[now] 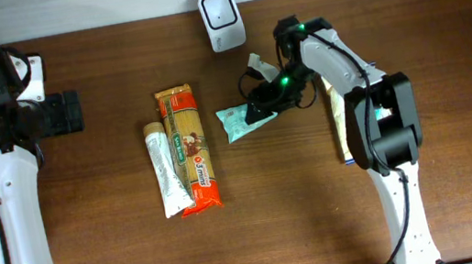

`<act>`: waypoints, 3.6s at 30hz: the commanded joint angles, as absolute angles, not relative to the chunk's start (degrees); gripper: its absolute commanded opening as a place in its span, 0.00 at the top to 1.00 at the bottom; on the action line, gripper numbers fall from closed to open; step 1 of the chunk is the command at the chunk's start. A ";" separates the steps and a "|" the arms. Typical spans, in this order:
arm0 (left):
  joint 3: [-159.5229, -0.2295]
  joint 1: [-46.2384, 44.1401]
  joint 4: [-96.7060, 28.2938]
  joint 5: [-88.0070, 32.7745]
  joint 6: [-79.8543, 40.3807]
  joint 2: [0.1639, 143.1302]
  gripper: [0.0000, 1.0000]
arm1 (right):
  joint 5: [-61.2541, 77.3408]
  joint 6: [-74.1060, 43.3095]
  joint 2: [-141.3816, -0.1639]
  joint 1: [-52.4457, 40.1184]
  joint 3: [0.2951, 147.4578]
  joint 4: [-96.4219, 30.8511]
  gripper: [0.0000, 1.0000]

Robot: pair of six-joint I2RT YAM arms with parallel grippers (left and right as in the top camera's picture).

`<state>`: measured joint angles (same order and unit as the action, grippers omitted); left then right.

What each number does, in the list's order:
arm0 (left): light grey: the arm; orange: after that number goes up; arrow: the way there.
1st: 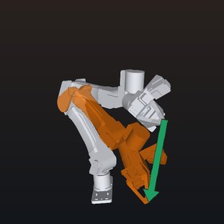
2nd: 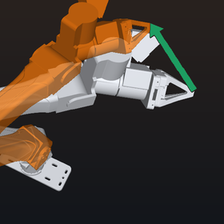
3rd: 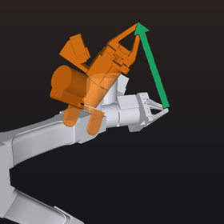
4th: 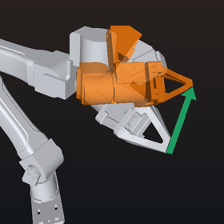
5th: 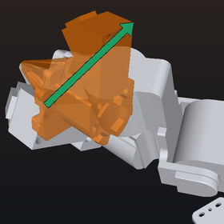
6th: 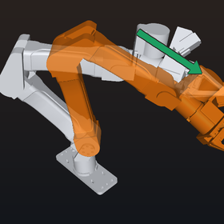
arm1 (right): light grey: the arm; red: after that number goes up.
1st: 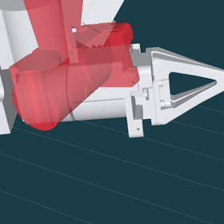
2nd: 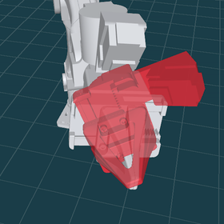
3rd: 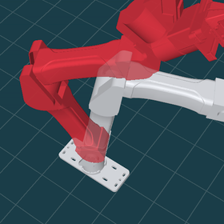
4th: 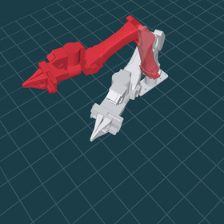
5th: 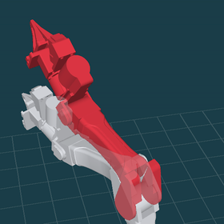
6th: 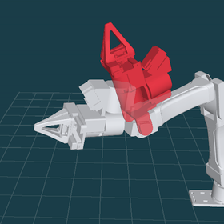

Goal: Scan the item barcode

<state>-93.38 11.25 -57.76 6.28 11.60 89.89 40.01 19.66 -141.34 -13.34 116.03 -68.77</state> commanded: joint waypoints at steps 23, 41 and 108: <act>-94.17 11.53 -57.71 6.46 12.32 89.23 0.01 | 40.05 6.83 -127.72 -12.34 117.60 -74.19 0.96; -94.17 11.53 -57.74 6.46 12.32 89.23 0.01 | 13.96 10.02 -101.69 -22.04 117.56 -67.59 0.96; -94.17 11.53 -57.74 6.46 12.32 89.23 0.01 | 13.91 -5.80 -101.71 13.17 117.21 -86.76 0.96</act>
<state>-93.41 11.25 -57.76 6.28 11.60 89.86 10.96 -5.85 -97.34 10.11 117.47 -86.76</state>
